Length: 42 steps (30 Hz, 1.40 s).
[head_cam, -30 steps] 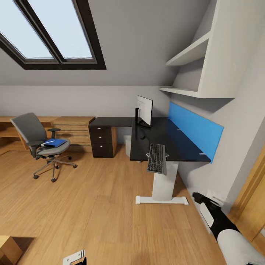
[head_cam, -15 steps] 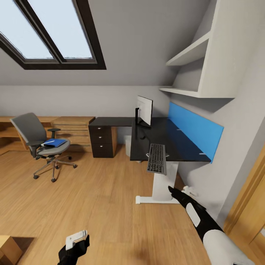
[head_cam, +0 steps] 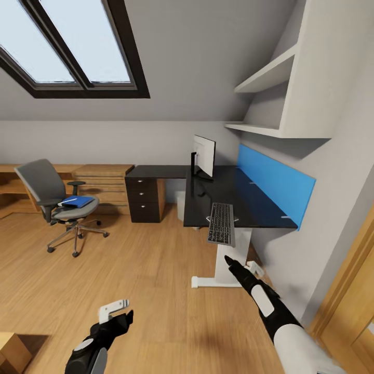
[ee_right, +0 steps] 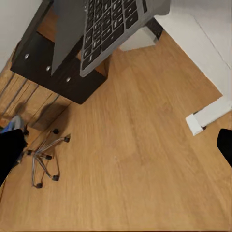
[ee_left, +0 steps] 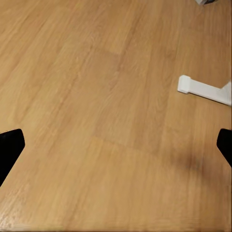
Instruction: In the bedroom, organize the workspace by keeping the computer under the desk, ensuring the monitor is on the desk, placing the keyboard on the desk next to the monitor, placing the mouse on the desk next to the keyboard, moving the folder from the swivel chair onto the desk next to the mouse, stacking the notebook on top of the folder with the pen on top of the notebook, and positioning the swivel chair next to the desk.
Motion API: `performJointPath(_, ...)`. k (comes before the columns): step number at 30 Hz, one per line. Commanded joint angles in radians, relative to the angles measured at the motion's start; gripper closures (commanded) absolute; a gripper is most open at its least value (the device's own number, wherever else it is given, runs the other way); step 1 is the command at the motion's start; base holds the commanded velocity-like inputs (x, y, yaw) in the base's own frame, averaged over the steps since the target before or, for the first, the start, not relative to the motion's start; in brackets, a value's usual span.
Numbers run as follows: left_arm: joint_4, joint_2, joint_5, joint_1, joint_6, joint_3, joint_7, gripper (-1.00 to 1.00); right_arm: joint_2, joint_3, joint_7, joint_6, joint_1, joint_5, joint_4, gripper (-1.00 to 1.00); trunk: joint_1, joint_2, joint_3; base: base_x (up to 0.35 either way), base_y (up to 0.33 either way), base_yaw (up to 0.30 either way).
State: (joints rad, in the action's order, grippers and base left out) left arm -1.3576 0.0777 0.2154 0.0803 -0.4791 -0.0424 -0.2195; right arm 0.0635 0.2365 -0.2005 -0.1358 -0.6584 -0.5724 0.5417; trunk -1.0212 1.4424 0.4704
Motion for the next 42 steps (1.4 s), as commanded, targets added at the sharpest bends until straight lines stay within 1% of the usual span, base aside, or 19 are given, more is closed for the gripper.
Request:
performJointPath(1,-0.013,0.009,0.008,0.001,-0.018,-0.001,-0.005,-1.00,0.023,0.008,-0.030,-0.006,-0.001,-0.031,0.000,-1.00,0.000,0.001,0.001,0.000,0.000,0.000)
performJointPath(4,-0.014,0.012,0.006,0.001,-0.024,-0.001,-0.005,-1.00,0.038,0.008,-0.069,-0.003,0.000,-0.041,-0.005,-1.00,0.000,0.001,0.001,0.000,0.000,0.000)
performJointPath(5,-0.009,0.012,0.005,0.001,-0.026,-0.002,-0.005,-1.00,0.043,0.008,-0.099,-0.003,0.003,-0.044,-0.012,-1.00,0.000,0.001,0.001,0.000,0.000,0.000)
performJointPath(7,0.000,0.023,0.004,0.001,-0.028,0.002,-0.002,-1.00,0.055,0.009,-0.109,0.008,0.013,-0.055,-0.023,-1.00,0.000,0.001,0.001,0.000,0.000,0.000)
performJointPath(8,0.000,0.029,0.004,0.001,-0.028,0.002,-0.002,-1.00,0.055,0.009,-0.110,0.014,0.013,-0.061,-0.023,-1.00,0.000,0.001,0.001,0.000,0.000,0.000)
performJointPath(9,0.000,0.035,0.004,0.001,-0.028,0.002,-0.002,-1.00,0.055,0.009,-0.110,0.020,0.013,-0.066,-0.023,-1.00,0.000,0.001,0.001,0.000,0.000,0.000)
performJointPath(11,0.000,0.039,0.004,0.001,-0.027,0.002,-0.002,-1.00,0.052,0.008,-0.098,0.013,0.013,-0.055,-0.015,-1.00,0.000,0.001,0.001,0.000,0.000,0.000)
performJointPath(14,0.000,0.037,0.004,0.001,-0.027,0.002,-0.002,-1.00,0.045,0.007,-0.096,0.000,0.014,-0.038,-0.012,-1.00,0.000,0.001,0.001,0.000,0.000,0.000)
performJointPath(20,0.000,0.033,0.005,0.001,-0.026,0.003,-0.001,-1.00,0.036,0.006,-0.097,0.034,0.015,-0.007,-0.010,-1.00,0.000,0.001,0.001,0.000,0.000,0.000)
performJointPath(25,0.000,0.033,0.005,0.001,-0.026,0.003,-0.001,-1.00,0.035,0.006,-0.097,0.051,0.016,-0.005,-0.011,-1.00,0.000,0.001,0.001,0.000,0.000,0.000)
performJointPath(33,0.000,0.033,0.005,0.001,-0.026,0.003,-0.001,-1.00,0.035,0.006,-0.097,0.054,0.016,-0.004,-0.011,-1.00,0.000,0.001,0.001,0.000,0.020,0.000)
performJointPath(42,0.000,0.033,0.005,0.001,-0.026,0.003,-0.001,-1.00,0.035,0.006,-0.112,0.054,0.029,-0.003,-0.010,-1.00,0.000,0.001,0.001,0.000,0.235,0.000)
